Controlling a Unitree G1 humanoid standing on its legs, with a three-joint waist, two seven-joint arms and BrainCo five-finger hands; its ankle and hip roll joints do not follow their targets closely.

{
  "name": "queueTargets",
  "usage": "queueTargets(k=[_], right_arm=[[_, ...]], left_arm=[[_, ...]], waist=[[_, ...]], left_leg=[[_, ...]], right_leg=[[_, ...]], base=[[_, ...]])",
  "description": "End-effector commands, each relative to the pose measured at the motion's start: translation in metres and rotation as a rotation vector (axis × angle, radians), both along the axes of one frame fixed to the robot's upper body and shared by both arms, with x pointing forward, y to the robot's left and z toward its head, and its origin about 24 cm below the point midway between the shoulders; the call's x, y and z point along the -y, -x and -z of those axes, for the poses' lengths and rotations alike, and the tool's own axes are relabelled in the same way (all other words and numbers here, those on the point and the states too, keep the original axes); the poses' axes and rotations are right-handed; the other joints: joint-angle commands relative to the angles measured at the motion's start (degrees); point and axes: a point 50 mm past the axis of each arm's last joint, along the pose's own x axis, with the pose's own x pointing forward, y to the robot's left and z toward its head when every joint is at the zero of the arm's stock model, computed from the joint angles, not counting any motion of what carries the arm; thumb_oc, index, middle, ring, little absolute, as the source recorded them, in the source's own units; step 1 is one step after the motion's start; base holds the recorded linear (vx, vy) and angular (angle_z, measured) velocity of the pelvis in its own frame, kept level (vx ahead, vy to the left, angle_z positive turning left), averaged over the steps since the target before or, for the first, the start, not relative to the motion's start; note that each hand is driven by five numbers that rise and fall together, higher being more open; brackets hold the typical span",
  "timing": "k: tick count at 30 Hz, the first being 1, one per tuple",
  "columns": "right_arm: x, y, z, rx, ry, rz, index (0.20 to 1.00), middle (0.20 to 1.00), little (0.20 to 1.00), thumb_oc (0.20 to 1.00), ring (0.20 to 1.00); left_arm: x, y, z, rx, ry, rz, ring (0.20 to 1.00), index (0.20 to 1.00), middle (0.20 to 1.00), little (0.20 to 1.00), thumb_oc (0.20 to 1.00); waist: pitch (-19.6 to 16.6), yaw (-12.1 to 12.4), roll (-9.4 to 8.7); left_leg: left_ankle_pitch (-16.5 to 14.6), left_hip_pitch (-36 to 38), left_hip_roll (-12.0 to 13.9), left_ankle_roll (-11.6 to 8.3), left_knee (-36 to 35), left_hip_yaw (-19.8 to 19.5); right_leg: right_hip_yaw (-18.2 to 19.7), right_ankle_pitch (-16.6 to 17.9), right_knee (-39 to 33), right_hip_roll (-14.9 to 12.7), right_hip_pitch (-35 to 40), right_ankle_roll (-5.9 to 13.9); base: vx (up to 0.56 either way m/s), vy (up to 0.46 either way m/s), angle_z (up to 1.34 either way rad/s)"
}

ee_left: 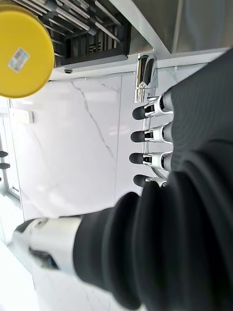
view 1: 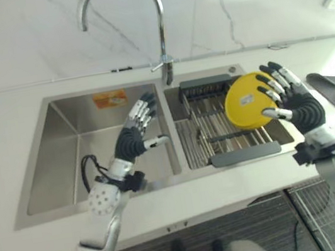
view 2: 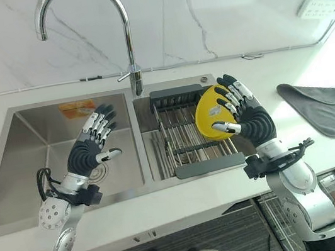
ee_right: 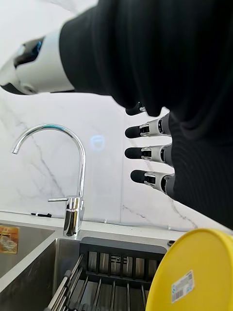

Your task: Place the dishes in the dishwasher.

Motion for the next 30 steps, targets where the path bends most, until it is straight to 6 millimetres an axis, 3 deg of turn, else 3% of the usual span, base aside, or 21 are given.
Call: queueTargets(k=[1,3,5,9,12,13,23,30], right_arm=[[-0.008,0.0,-0.026,0.176,-0.082,-0.012,1.0,1.0,1.0,1.0,1.0],[-0.013,-0.001,-0.029,0.187,-0.075,-0.018,1.0,1.0,1.0,1.0,1.0],[-0.021,-0.002,-0.032,0.194,-0.05,-0.035,1.0,1.0,1.0,1.0,1.0],[-0.02,-0.003,-0.039,0.213,-0.012,-0.061,1.0,1.0,1.0,1.0,1.0],[-0.018,-0.004,-0.05,0.238,0.028,-0.115,1.0,1.0,1.0,1.0,1.0],[-0.011,-0.005,-0.05,0.231,-0.01,-0.072,1.0,1.0,1.0,1.0,1.0],[-0.005,-0.005,-0.044,0.191,-0.031,0.019,1.0,1.0,1.0,1.0,1.0],[0.0,-0.024,-0.012,-0.022,-0.15,0.075,1.0,1.0,1.0,1.0,1.0]], left_arm=[[0.003,0.003,-0.028,0.16,-0.028,-0.004,1.0,1.0,1.0,1.0,1.0],[0.003,0.003,-0.029,0.159,-0.027,-0.009,1.0,1.0,1.0,1.0,1.0],[0.005,0.002,-0.031,0.154,-0.023,-0.003,1.0,1.0,1.0,1.0,1.0],[0.006,0.003,-0.031,0.161,-0.02,-0.002,1.0,1.0,1.0,1.0,1.0],[0.002,0.004,-0.029,0.15,0.006,-0.013,1.0,1.0,1.0,1.0,1.0],[0.001,0.007,-0.026,0.146,0.024,-0.024,1.0,1.0,1.0,1.0,1.0],[-0.009,0.011,-0.022,0.128,0.061,-0.061,1.0,1.0,1.0,1.0,1.0],[-0.012,0.009,-0.021,0.138,0.091,-0.097,1.0,1.0,1.0,1.0,1.0]], waist=[[-1.61,1.47,0.11],[-1.65,1.69,0.11],[-1.91,1.56,0.32],[-2.79,2.33,0.25],[-3.61,2.79,0.09],[-3.97,2.01,0.74],[-4.91,0.16,3.09],[-5.75,0.75,3.26]], left_leg=[[-4.23,3.55,2.75,-4.11,0.06,-3.19],[-4.73,4.15,3.56,-4.81,0.06,-2.99],[-5.21,4.51,4.78,-5.42,0.06,-3.64],[-4.5,4.36,7.24,-6.78,0.06,-3.14],[-3.12,4.51,10.05,-8.62,0.06,-1.98],[-2.15,4.79,11.87,-10.01,0.06,-1.01],[-0.97,5.15,13.39,-11.73,0.06,-1.19],[-0.98,5.28,13.36,-11.97,0.06,-1.15]], right_leg=[[-4.54,11.86,-8.1,-4.24,3.84,1.93],[-4.78,14.44,-10.39,-6.6,3.98,2.83],[-2.6,14.55,-10.9,-7.39,3.48,3.16],[-4.88,11.36,-14.27,-6.29,6.08,3.15],[-5.98,9.34,-16.12,-4.74,7.7,3.18],[-5.77,8.35,-16.6,-3.63,8.35,2.18],[-4.92,7.13,-16.67,-2.62,9.24,0.94],[-6.31,7.05,-16.73,-3.28,9.66,1.09]], base=[[0.04,-0.342,-0.1],[0.04,-0.287,-0.09],[0.02,-0.273,-0.04],[-0.01,-0.23,0.31],[0.0,-0.348,-0.16],[0.01,-0.284,-0.12],[0.01,-0.036,-0.05],[-0.01,-0.001,0.01]])
